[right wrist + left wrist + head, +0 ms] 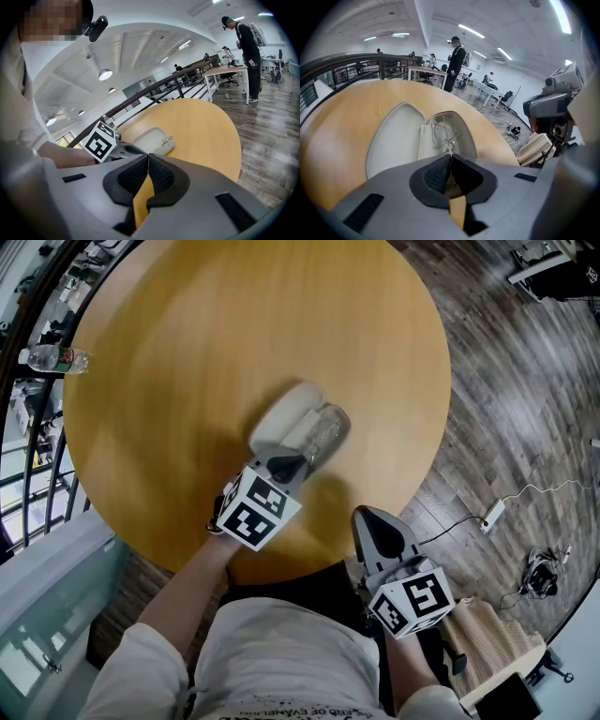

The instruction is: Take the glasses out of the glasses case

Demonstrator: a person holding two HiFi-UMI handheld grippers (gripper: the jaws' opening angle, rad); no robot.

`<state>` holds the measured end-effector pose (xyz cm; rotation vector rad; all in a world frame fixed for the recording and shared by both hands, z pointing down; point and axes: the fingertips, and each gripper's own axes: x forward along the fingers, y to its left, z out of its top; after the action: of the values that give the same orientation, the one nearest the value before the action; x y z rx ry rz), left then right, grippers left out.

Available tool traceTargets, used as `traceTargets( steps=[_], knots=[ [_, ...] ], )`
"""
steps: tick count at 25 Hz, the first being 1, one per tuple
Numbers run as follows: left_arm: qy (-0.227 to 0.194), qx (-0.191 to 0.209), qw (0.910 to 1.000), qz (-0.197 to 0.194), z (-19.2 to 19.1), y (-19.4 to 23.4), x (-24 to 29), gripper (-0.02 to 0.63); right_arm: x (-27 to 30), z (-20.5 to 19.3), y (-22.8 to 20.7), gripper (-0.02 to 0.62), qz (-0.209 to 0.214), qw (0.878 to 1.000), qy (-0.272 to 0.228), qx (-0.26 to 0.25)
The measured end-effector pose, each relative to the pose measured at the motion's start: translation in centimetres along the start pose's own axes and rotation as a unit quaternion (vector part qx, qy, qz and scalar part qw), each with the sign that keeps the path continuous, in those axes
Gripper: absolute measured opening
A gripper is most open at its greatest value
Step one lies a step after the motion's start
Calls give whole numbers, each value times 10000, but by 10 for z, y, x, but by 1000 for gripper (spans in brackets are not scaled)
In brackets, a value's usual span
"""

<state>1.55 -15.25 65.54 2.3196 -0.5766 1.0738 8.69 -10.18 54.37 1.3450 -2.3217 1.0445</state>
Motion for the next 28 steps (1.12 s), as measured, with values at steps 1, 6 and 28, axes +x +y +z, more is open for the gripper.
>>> traceTargets(
  steps=[1, 6, 28],
  knots=[
    [-16, 1, 10000, 14, 1, -1, -1, 34, -1, 0, 0, 26, 6, 10000, -1, -3],
    [-103, 18, 9999, 73, 9, -2, -6, 34, -4, 6, 1, 26, 38, 9999, -75, -55],
    [-1313, 9, 9911, 205, 60, -51, -112, 34, -46, 57, 27, 26, 20, 9962, -516, -701]
  ],
)
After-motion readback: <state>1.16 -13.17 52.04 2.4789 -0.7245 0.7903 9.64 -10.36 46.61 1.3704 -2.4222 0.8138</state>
